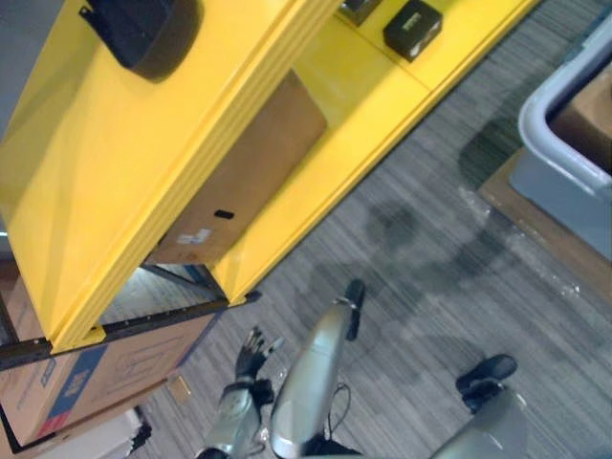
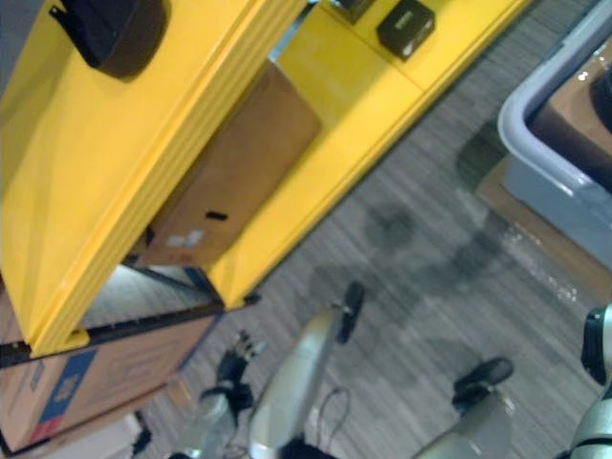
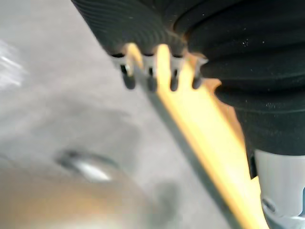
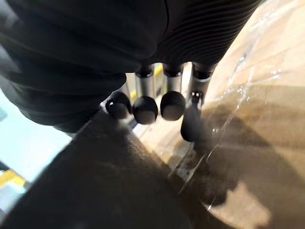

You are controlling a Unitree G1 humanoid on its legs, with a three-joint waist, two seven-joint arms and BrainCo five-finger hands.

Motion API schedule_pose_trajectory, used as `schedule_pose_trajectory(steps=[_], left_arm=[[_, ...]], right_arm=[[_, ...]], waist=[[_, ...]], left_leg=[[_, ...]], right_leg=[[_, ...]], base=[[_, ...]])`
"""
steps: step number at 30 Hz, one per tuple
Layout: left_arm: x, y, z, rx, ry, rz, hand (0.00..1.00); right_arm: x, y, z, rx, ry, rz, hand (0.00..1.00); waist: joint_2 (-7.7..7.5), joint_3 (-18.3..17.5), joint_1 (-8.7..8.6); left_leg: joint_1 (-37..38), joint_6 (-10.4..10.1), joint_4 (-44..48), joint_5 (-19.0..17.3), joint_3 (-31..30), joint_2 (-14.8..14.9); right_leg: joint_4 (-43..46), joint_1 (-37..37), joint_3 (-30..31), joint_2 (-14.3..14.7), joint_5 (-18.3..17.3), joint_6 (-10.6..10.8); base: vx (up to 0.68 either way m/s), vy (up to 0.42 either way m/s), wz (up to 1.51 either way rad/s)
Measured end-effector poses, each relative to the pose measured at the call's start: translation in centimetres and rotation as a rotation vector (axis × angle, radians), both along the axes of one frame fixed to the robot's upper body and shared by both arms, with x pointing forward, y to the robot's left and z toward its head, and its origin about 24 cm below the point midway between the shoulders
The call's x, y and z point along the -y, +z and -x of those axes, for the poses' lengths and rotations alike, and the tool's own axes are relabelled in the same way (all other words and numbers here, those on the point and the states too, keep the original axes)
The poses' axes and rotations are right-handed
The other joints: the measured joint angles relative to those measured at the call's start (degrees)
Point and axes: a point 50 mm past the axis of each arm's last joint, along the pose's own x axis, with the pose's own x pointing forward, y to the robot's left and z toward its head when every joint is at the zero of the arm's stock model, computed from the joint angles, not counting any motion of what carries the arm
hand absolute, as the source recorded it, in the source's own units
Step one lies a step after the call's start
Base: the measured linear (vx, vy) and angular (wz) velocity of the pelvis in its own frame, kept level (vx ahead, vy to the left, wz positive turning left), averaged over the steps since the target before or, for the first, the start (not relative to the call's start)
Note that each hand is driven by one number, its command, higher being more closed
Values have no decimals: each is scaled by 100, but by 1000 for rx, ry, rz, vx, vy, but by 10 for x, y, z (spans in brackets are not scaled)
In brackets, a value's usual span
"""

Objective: Walk over and take plastic housings, then place them on the shelf

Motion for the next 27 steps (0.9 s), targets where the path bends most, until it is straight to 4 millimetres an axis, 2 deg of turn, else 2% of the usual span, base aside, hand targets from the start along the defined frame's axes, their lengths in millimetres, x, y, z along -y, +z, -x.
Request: schedule_pose_trajectory(steps=[1, 4, 6, 9, 11, 13, 17, 18, 19, 23, 25, 27], left_arm=[[2, 15, -10, 69, 4, -10, 0], [-1, 41, -23, 180, 16, -34, 0], [-1, 61, -36, 255, -5, -71, 0], [-10, 98, -56, 377, -20, -100, 0], [-12, 115, -65, 429, -32, -110, 0], [-14, 136, -75, 480, -66, -130, 0], [-1, 156, -88, 505, -145, -136, 0], [2, 161, -91, 508, -161, -141, 0], [5, 168, -95, 517, -175, -147, 0], [21, 201, -107, 594, -227, -152, 0], [27, 225, -115, 649, -252, -147, 0], [35, 241, -120, 673, -281, -164, 0]], right_arm=[[-4, -11, -4, -39, 16, -6, 100], [-10, -25, -7, -94, 28, 10, 100], [-10, -28, -8, -103, 33, -3, 100], [-22, -32, -15, -105, 78, 3, 100], [-29, -30, -19, -101, 102, 23, 100], [-45, -28, -27, -99, 169, 52, 100], [-73, -28, -41, -82, 271, 72, 100], [-86, -29, -46, -72, 307, 83, 100], [-98, -24, -49, -47, 342, 104, 100], [-124, 6, -51, 50, 400, 204, 100], [-144, 24, -52, 114, 439, 264, 100], [-154, 37, -51, 161, 456, 296, 100]], waist=[[-15, 11, -106], [-103, 75, -259], [-194, 142, -385], [-464, 291, -553], [-546, 345, -638], [-667, 352, -789], [-829, 340, -988], [-958, 321, -1030], [-1072, 323, -1053], [-1158, 317, -1261], [-1301, 279, -1340], [-1328, 278, -1406]], left_leg=[[101, 12, -47, 8, 9, 20], [183, 8, -134, 30, 25, 87], [230, 5, -191, 81, 21, 112], [453, -26, -432, 205, 105, 172], [541, -44, -547, 268, 117, 193], [624, -82, -743, 386, 157, 226], [734, -158, -894, 468, 208, 364], [792, -175, -971, 505, 290, 415], [849, -201, -1022, 521, 376, 469], [862, -242, -1015, 545, 405, 591], [873, -275, -1030, 564, 477, 681], [873, -290, -1024, 573, 479, 738]], right_leg=[[-130, 127, -2, 54, 64, -5], [-360, 245, -13, 182, 183, -35], [-482, 331, -44, 236, 260, -44], [-666, 476, -22, 332, 352, -89], [-714, 515, -10, 364, 367, -110], [-784, 507, 12, 412, 402, -158], [-803, 494, 72, 540, 425, -201], [-801, 441, 147, 577, 427, -216], [-799, 396, 223, 619, 432, -245], [-797, 383, 272, 729, 439, -297], [-790, 297, 363, 807, 447, -345], [-792, 295, 380, 861, 465, -372]], base=[[-6, 25, -13], [-15, 28, -12], [-14, 22, -6], [-26, -7, -8], [-31, -23, -4], [-36, -35, -9], [-29, -40, -16], [-24, -47, -34], [-24, -47, -32], [-33, -27, -15], [-39, -22, -22], [-34, -25, -13]])
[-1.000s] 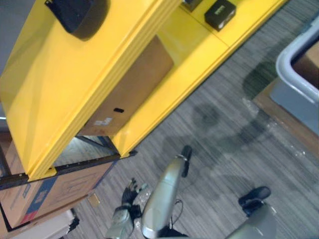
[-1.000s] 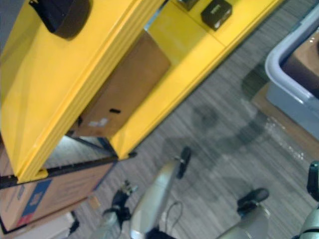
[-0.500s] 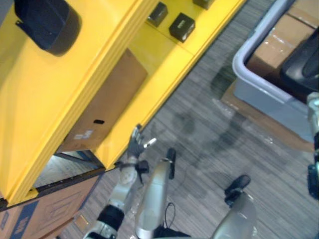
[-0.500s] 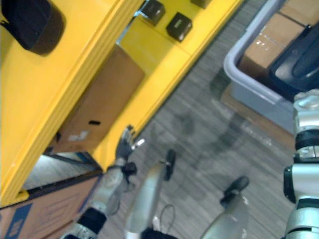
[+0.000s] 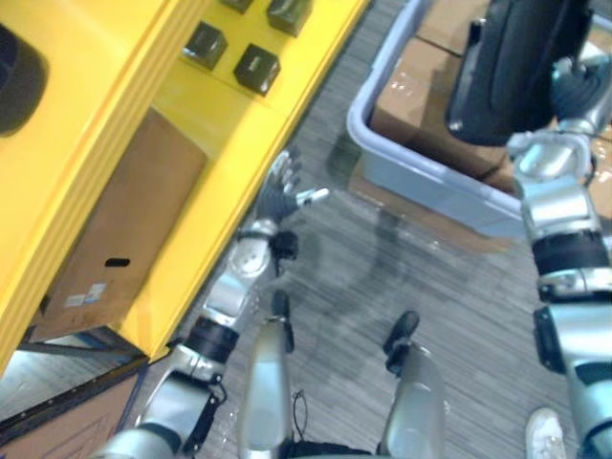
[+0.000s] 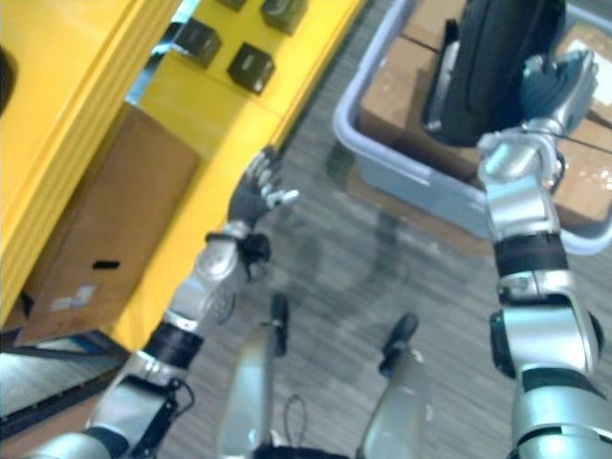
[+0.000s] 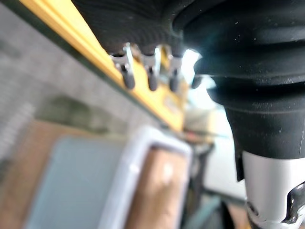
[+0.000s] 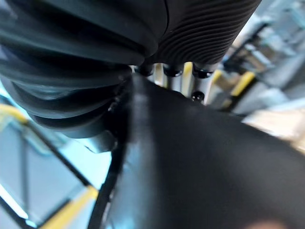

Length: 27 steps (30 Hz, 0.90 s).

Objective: Walk over and take plastic housings, then place them on the shelf

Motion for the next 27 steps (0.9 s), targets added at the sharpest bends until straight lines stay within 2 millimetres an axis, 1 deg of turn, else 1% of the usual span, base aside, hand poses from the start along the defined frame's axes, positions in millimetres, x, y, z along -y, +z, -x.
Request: schedule_pose_trajectory(steps=[1, 3, 4, 5, 6, 7, 8, 9, 10, 14, 17, 19, 21, 22, 24, 26, 27], left_arm=[[6, 8, -3, 15, -13, -29, 0], [12, 15, -5, 20, -28, -50, 0], [19, 18, -6, 7, -52, -60, 0], [21, 19, -7, -1, -59, -64, 0], [23, 18, -8, -14, -64, -66, 0], [25, 13, -9, -40, -64, -77, 0], [26, 10, -9, -59, -73, -77, 0], [27, 8, -10, -77, -82, -67, 0], [29, 6, -10, -103, -100, -50, 0], [38, 2, -14, -157, -133, -15, 0], [41, -3, -15, -221, -174, 62, 0], [41, -13, -17, -299, -188, 136, 0], [43, -22, -19, -343, -185, 160, 0], [44, -30, -20, -383, -183, 166, 0], [43, -38, -21, -425, -179, 197, 0], [39, -44, -23, -458, -165, 257, 0], [38, -46, -24, -467, -162, 286, 0]], right_arm=[[-7, 9, 1, 31, 19, 9, 100], [-16, 18, 2, 76, 46, 27, 100], [-24, 25, 4, 117, 76, 45, 100], [-27, 27, 5, 131, 85, 59, 100], [-33, 28, 6, 144, 97, 90, 100], [-44, 27, 5, 151, 127, 134, 100], [-51, 27, 5, 156, 145, 155, 100], [-55, 26, 5, 159, 157, 169, 100], [-61, 26, 5, 172, 182, 181, 100], [-72, 26, 6, 197, 215, 234, 100], [-85, 20, 5, 195, 248, 297, 100], [-93, 10, 1, 170, 276, 330, 100], [-98, 3, -2, 149, 283, 357, 100], [-99, -5, -4, 126, 289, 363, 100], [-99, -14, -7, 92, 294, 369, 100], [-98, -27, -8, 44, 293, 396, 100], [-97, -33, -10, 18, 296, 403, 100]], waist=[[-7, 4, -36], [-8, 4, -86], [-10, 4, -98], [-17, 8, -100], [-55, 3, -115], [-135, -19, -147], [-191, -11, -153], [-211, -18, -165], [-245, -14, -213], [-271, -5, -260], [-325, -19, -283], [-350, -28, -289], [-360, -23, -324], [-377, -24, -334], [-416, -31, -373], [-515, -28, -442], [-551, -29, -448]], left_leg=[[1, -19, -2, 11, 0, 30], [2, -34, -9, 25, -1, 68], [11, -53, -14, 36, 4, 119], [25, -70, -30, 46, 7, 131], [64, -85, -91, 71, 30, 139], [121, -108, -158, 102, 93, 166], [172, -114, -187, 106, 145, 192], [179, -114, -189, 106, 158, 208], [182, -124, -194, 111, 157, 226], [193, -140, -200, 125, 155, 234], [289, -149, -329, 197, 190, 217], [400, -176, -445, 253, 180, 221], [451, -181, -542, 319, 174, 210], [490, -185, -590, 346, 171, 210], [493, -186, -629, 375, 169, 206], [518, -183, -698, 431, 167, 184], [547, -186, -712, 439, 168, 181]], right_leg=[[-1, 0, 3, 28, 1, -10], [-1, -3, 6, 64, 1, -24], [-1, -6, 14, 113, 1, -46], [1, -6, 15, 125, -2, -52], [2, -12, 29, 133, -4, -61], [2, -28, 71, 156, -8, -76], [1, -29, 114, 180, -5, -81], [0, -32, 125, 195, -4, -83], [2, -32, 125, 215, -3, -87], [7, -32, 138, 230, 1, -94], [9, -18, 192, 232, 1, -96], [7, 36, 258, 272, -8, -109], [-23, 77, 263, 283, -10, -113], [-55, 108, 268, 299, -16, -120], [-81, 111, 274, 312, -18, -121], [-94, 111, 289, 311, -17, -122], [-93, 121, 296, 311, -17, -123]], base=[[-31, -16, -7], [-28, -19, -6], [-22, -23, -8], [-14, -27, -9], [-6, -35, -10], [1, -41, -16], [5, -32, -18], [7, -21, -12], [5, -12, -5], [0, 0, 0], [0, 0, 0], [0, 0, 0], [-4, -14, 4], [-13, -15, 4], [0, 0, 0], [0, 0, 0], [0, 0, 0]])
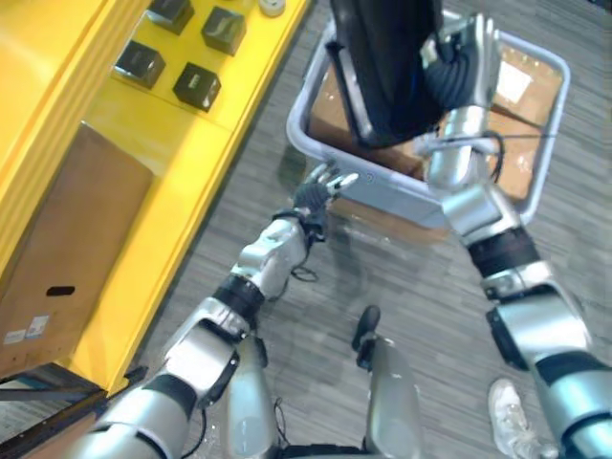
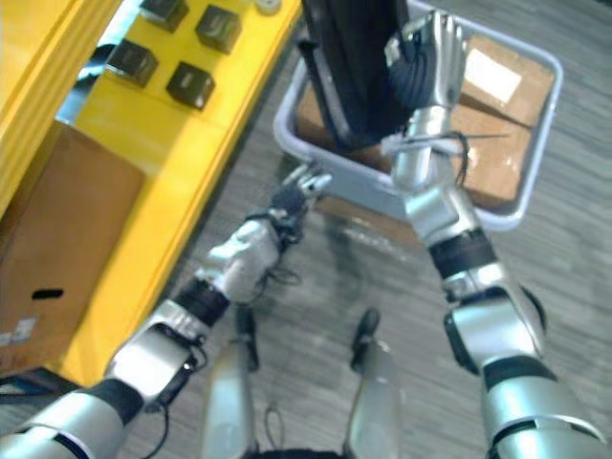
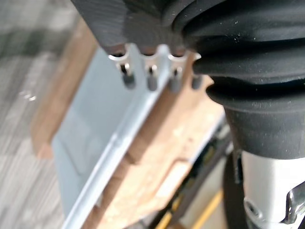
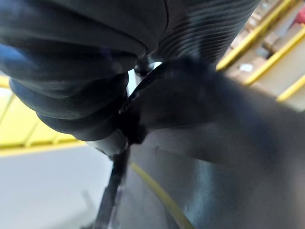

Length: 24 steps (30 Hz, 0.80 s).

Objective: Walk over and take plastic housings, then place them on the shelf

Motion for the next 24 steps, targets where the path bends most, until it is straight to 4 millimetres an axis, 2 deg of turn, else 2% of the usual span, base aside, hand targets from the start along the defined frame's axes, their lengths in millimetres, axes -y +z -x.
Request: schedule_pose_trajectory(steps=[3, 7, 17, 21, 24], left_arm=[[-3, 3, -1, 2, 30, 101, 0], [-14, 10, -5, 32, 98, 201, 0], [-33, 6, -10, -28, 262, 234, 0], [-38, -2, -11, -79, 296, 212, 0], [-41, -9, -12, -120, 310, 184, 0]], right_arm=[[3, -17, -2, -57, -15, 45, 100], [1, -28, 0, -71, 7, 70, 100], [-1, -43, 8, -77, 53, 91, 100], [-7, -44, 13, -52, 96, 102, 100], [-17, -40, 20, -12, 154, 96, 100]], waist=[[-16, 5, -31], [-52, -11, -102], [-88, -12, -128], [-217, -15, -148], [-376, -17, -207]], left_leg=[[114, 0, -27, 0, 12, -9], [277, 11, -186, 53, 50, -45], [389, 10, -262, 60, 105, -50], [422, 9, -270, 56, 133, -49], [423, 10, -264, 50, 138, -47]], right_leg=[[-12, 103, 8, -1, 0, 0], [-107, 216, 22, -4, 2, 4], [-170, 287, 65, 6, 16, 17], [-192, 297, 103, 13, 20, 21], [-245, 315, 111, 24, 45, 30]], base=[[0, 0, 0], [0, 0, 0], [16, 3, -1], [9, 10, -3], [0, 0, 0]])
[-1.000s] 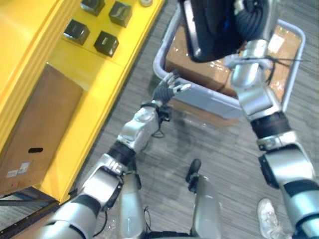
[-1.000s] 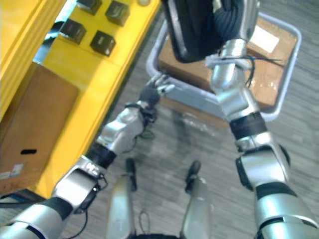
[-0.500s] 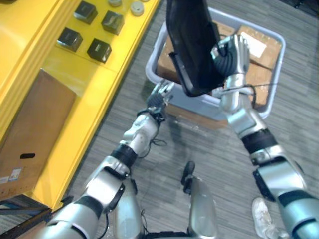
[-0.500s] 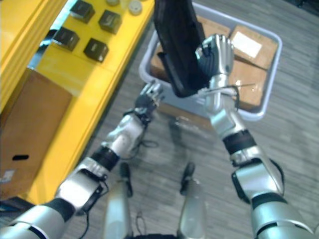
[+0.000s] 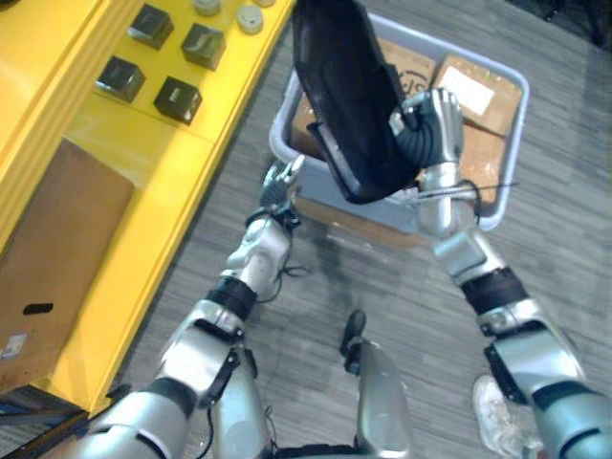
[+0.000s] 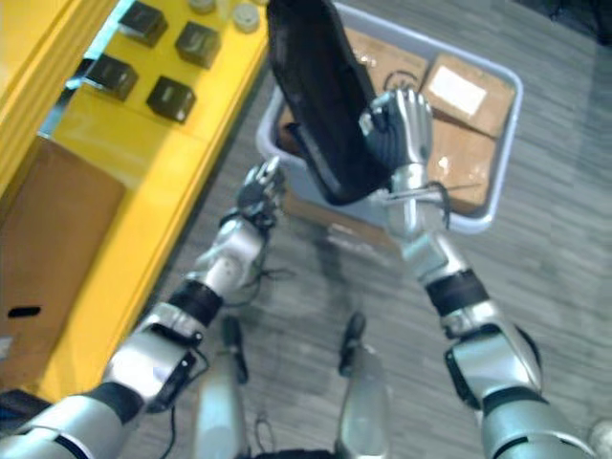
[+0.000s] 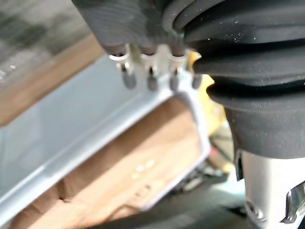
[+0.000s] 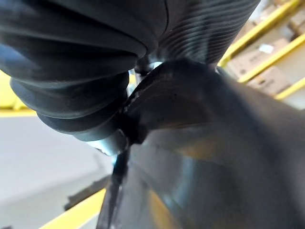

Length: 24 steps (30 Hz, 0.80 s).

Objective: Walk over and take plastic housings, then place them on the shelf

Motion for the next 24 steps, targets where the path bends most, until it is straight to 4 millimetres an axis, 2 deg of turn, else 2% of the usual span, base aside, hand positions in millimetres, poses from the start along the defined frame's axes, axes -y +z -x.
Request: schedule_pose_trajectory(steps=[4, 9, 14, 17, 19, 24], left_arm=[[-1, -10, 1, -49, -7, -19, 0], [1, -11, 1, -41, -38, 27, 0], [6, -7, 2, 22, -83, 198, 0], [7, -5, 3, 80, -74, 376, 0], [3, -3, 4, 119, -47, 509, 0], [-8, 13, 3, 202, 5, 615, 0]], right_arm=[[-12, 8, 11, 58, 77, -10, 100], [-23, 6, 15, 35, 147, 10, 100], [-34, -9, 21, -23, 214, 0, 100], [-35, -17, 22, -37, 221, -16, 100], [-33, -23, 24, -37, 223, -25, 100], [-29, -39, 26, -64, 215, -37, 100]], waist=[[-48, 4, -49], [-48, 4, -59], [-48, 4, -76], [-48, 4, -86], [-47, 4, -88], [-48, 4, -76]], left_leg=[[-1, 26, 45, -37, 24, -1], [-8, 29, 77, -54, 29, 0], [-2, 32, 74, -55, 39, -2], [13, 36, 69, -57, 60, -10], [27, 37, 62, -57, 79, -10], [146, 40, -5, -57, 196, -32]], right_leg=[[-148, 68, 15, 19, 96, 23], [-150, 67, 26, 19, 98, 23], [-151, 66, 36, 16, 98, 23], [-151, 65, 52, 10, 98, 24], [-150, 65, 67, 9, 98, 24], [-150, 64, 170, -7, 101, 31]], base=[[8, 22, -2], [1, 3, -1], [0, 0, 0], [0, 0, 0], [0, 0, 0], [13, 13, -8]])
